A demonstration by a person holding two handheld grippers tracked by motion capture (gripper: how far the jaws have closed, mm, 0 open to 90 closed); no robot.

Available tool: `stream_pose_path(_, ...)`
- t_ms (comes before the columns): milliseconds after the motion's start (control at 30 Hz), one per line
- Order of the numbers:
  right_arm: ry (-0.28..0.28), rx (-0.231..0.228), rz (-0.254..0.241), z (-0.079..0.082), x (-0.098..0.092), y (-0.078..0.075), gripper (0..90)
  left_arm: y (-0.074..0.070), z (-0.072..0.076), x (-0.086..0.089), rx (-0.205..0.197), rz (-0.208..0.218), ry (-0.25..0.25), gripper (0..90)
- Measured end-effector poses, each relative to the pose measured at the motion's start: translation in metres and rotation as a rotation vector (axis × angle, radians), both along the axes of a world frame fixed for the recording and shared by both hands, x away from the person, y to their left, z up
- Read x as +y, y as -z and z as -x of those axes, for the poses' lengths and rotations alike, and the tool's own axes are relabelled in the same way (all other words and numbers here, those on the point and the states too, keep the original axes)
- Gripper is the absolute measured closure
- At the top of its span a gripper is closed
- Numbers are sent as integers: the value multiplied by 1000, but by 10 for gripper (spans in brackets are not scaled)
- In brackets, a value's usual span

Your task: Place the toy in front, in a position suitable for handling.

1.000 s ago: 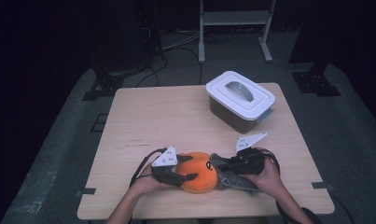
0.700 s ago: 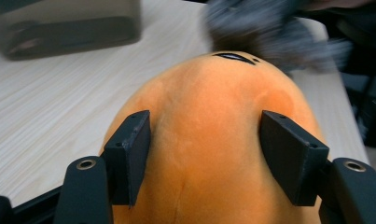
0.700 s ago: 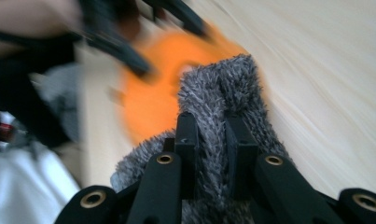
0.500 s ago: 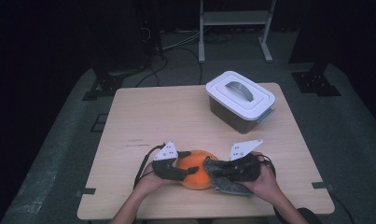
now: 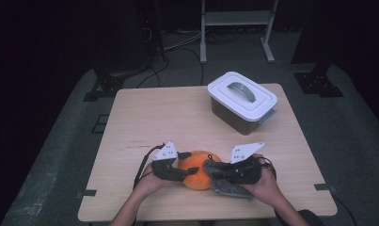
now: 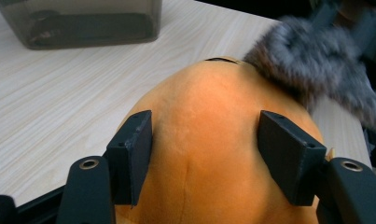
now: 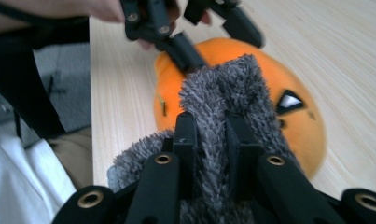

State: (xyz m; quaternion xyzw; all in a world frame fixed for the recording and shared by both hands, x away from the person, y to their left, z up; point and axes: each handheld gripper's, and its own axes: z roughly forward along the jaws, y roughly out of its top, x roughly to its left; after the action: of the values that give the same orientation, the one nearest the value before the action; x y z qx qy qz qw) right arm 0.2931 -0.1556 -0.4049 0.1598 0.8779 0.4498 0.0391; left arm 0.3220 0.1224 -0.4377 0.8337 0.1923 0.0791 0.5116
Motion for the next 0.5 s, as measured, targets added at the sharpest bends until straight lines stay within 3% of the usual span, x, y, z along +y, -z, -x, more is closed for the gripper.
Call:
stream_pose_path(100,14,7,13,-6,-1,5,761,0,0,1,-5,-5,4,362)
stream_pose_path(167,66,-5,27,-12,-9,5,763,-1,2,0,-30,-27,31,368)
stream_pose_path(200,130,1,34,-21,-20,8,762,-1,3,0,-35,-31,46,373)
stream_pose_path(233,130,1,34,-21,-20,8,762,-1,4,0,-41,-33,72,373)
stream_pose_path(267,170,40,23,-30,-29,12,759,-1,5,-1,-49,-40,94,377)
stream_pose_path(333,172,60,12,-32,-32,14,758,0,6,-1,-57,-40,114,375)
stream_pose_path(400,151,87,-9,-33,-31,16,758,-2,4,2,-37,-37,113,353)
stream_pose_path(433,151,87,-9,-33,-31,16,758,-2,4,2,-37,-37,113,312)
stream_pose_path(467,126,89,-4,-31,-28,17,754,-6,1,4,9,-25,73,248)
stream_pose_path(500,126,89,-4,-31,-28,17,754,-6,1,4,9,-25,73,186)
